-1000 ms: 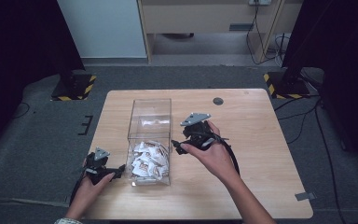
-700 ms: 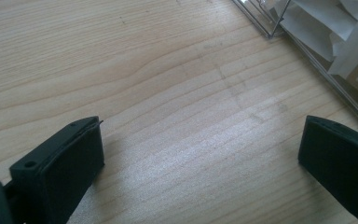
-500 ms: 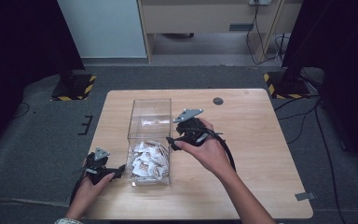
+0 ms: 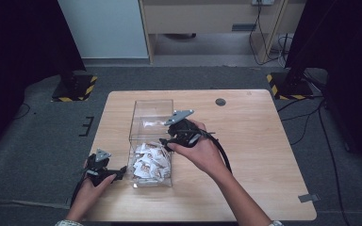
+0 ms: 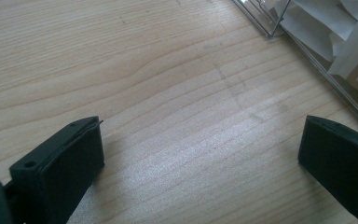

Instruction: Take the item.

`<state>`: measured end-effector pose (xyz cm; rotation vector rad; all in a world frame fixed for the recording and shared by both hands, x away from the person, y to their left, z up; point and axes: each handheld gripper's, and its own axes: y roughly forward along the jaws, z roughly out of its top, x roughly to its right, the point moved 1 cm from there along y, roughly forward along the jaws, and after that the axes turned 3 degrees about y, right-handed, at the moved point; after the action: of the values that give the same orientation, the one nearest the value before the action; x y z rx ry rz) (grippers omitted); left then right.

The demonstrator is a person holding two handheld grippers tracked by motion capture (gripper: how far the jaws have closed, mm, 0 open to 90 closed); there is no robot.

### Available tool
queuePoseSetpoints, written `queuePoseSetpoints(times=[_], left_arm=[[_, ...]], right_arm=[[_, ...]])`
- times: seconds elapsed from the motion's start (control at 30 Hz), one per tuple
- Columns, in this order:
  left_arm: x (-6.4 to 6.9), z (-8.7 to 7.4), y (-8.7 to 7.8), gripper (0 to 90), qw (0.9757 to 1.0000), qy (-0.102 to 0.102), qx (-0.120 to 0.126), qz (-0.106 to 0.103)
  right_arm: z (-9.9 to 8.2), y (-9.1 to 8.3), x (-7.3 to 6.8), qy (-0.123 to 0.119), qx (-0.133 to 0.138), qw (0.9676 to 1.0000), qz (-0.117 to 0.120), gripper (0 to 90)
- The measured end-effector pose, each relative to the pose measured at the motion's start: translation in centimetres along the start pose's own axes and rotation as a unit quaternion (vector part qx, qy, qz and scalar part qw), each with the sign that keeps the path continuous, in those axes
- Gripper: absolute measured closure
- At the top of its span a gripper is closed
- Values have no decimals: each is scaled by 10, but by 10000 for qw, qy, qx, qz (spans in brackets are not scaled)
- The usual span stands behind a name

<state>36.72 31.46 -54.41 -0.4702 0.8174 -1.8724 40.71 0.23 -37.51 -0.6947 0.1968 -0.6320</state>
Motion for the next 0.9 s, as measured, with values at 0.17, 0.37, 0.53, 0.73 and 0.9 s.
queuePoseSetpoints(times=[0.17,0.37,0.53,0.73,0.9], left_arm=[[0,0,0,0,10000,1,-1,0],[0,0,0,0,10000,0,0,0],[0,0,0,0,10000,1,0,0],[0,0,0,0,10000,3,1,-4],[0,0,0,0,10000,4,1,-4]], right_arm=[[0,7,-6,-42,58,9999,103,401],[-4,18,-16,-207,-14,9995,238,495],[-7,24,-21,-217,-19,9992,328,555],[-12,27,-26,-222,-13,9992,323,627],[-18,30,-32,-211,-60,9991,357,643]])
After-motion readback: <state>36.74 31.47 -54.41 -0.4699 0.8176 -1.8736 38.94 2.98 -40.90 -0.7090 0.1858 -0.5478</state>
